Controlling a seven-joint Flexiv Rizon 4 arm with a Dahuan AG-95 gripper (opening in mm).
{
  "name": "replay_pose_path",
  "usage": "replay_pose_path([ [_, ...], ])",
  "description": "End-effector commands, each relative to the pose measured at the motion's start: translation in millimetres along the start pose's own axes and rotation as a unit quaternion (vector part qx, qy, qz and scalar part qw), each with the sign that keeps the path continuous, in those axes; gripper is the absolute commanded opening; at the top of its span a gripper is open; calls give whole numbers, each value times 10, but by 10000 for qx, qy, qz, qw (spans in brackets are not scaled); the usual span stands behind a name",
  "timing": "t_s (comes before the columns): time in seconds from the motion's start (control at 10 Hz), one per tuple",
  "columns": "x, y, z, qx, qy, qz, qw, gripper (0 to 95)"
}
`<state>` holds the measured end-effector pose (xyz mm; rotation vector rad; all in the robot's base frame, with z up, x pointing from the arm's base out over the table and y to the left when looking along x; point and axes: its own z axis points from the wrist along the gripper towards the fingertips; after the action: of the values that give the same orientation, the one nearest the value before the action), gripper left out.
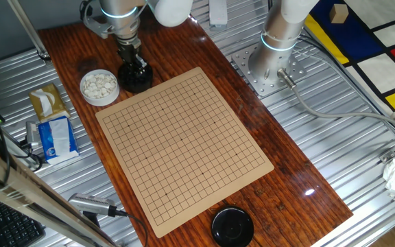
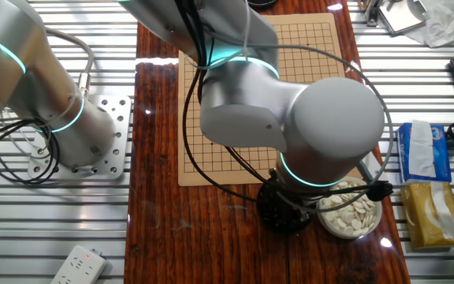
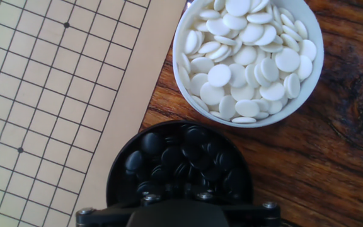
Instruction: Play the first move as black on the 3-4 point in the upper right corner of the Go board
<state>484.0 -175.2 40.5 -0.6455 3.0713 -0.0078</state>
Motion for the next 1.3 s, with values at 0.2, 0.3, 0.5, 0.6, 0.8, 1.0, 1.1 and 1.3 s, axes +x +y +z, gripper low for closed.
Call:
replay_pose_path([
  [0.2,-4,-2,-5,11,6,-14,10000,0],
  [0.3,-4,-4,-23,12,3,-16,10000,0],
  [0.5,-2,-13,-142,39,22,-33,10000,0],
  [0.6,-1,-16,-197,76,46,-33,10000,0],
  [0.8,-2,-19,-286,132,66,31,9999,0],
  [1.0,-20,-32,-357,231,111,53,9997,0],
  [1.1,-25,-37,-394,234,118,96,9996,0],
  [1.3,-42,-44,-469,225,150,210,9994,0],
])
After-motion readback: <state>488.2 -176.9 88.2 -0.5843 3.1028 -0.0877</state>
